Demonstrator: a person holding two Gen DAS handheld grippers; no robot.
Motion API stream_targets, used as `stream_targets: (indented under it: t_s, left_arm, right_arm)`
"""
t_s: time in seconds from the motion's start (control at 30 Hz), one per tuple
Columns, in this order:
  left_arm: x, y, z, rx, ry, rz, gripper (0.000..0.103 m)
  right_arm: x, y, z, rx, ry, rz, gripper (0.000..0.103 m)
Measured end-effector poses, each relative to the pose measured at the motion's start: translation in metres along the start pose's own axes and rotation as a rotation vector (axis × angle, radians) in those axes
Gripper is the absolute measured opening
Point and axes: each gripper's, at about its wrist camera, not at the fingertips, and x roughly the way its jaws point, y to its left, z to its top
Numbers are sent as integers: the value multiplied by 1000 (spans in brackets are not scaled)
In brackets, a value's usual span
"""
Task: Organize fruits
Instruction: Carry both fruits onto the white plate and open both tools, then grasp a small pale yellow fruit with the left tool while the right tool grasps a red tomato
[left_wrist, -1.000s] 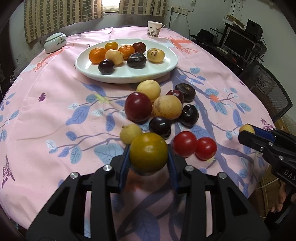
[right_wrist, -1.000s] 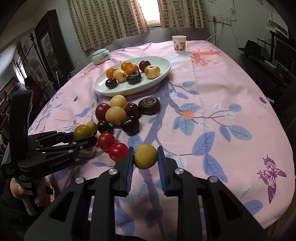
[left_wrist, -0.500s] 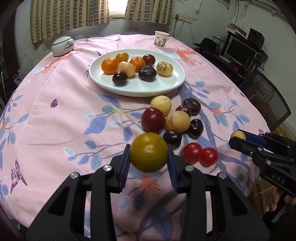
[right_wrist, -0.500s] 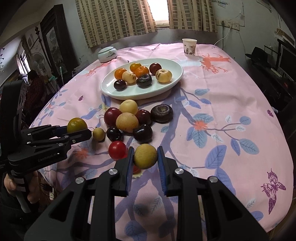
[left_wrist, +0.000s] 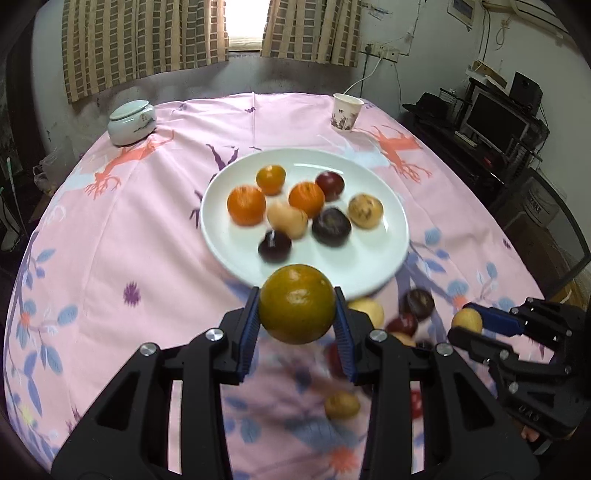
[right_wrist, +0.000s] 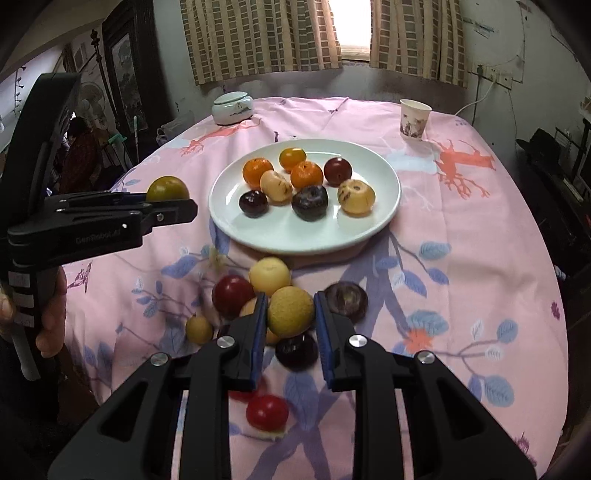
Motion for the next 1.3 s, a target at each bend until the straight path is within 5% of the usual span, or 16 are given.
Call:
stream_targets:
  t_s: [0.33,0.83,0.87,0.9,0.93,1.17,1.3]
  left_arm:
    - [79,13,85,-21,75,51,38]
    - [126,19,108,-30,137,46,40]
    - [123,20,109,-32,127,45,52]
    - [116,21,110,-35,109,44,72]
    - [107,22,111,-37,82,47,77]
    - [45,27,96,-53,-5,41,86]
    - [14,24,59,-43,-22,34,89]
  right_arm:
    - [72,-20,91,-39,6,-13,25]
    - [134,-41,121,-23,71,-31,26]
    - [133,-40,121,-31,66,-43,39]
    - [130,-40,121,-36,52,-67,66]
    - [125,-40,121,-40,21,-94,71]
    - [77,-36,110,-62,-34,-119,74]
    - [36,-29,82,-64,-47,-133,89]
